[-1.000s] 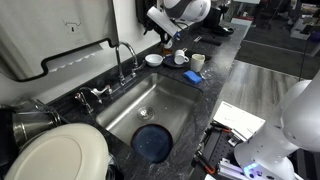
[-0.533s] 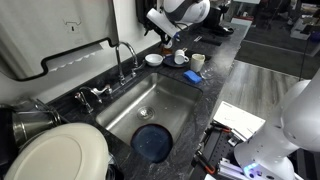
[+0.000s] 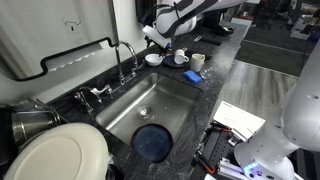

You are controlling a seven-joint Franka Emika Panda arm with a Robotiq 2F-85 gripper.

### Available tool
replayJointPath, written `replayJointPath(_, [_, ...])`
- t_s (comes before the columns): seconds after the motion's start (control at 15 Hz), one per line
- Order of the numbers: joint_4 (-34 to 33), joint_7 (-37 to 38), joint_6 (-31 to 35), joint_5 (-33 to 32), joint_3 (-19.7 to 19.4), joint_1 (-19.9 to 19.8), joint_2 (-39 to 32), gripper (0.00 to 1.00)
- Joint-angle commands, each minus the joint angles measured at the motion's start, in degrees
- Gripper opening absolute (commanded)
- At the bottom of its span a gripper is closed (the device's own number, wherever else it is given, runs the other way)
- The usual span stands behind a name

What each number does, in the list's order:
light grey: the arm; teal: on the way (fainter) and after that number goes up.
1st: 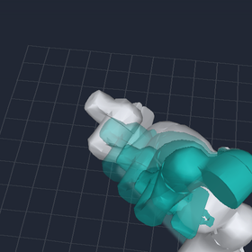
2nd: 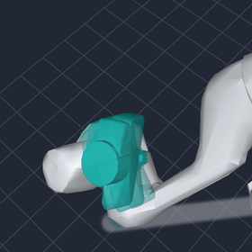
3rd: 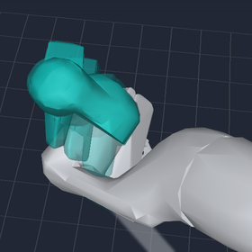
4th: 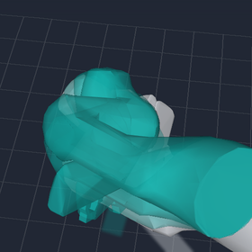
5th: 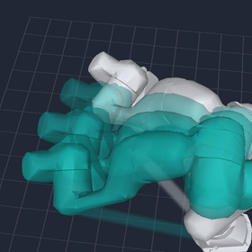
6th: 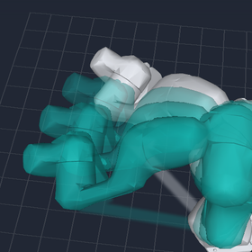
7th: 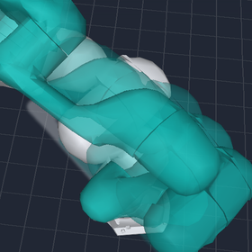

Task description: Open the faucet using the right handle

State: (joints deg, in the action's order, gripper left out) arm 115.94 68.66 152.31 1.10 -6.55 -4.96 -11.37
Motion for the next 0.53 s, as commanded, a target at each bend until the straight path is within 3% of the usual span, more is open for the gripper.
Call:
replayJointPath(0.0, [-6.54, 0.88, -3.47, 3.15, -0.78, 0.60, -5.42, 1.00])
replayJointPath(0.47, [-11.80, 2.51, -5.21, 7.34, -2.21, 0.44, -9.98, 1.00])
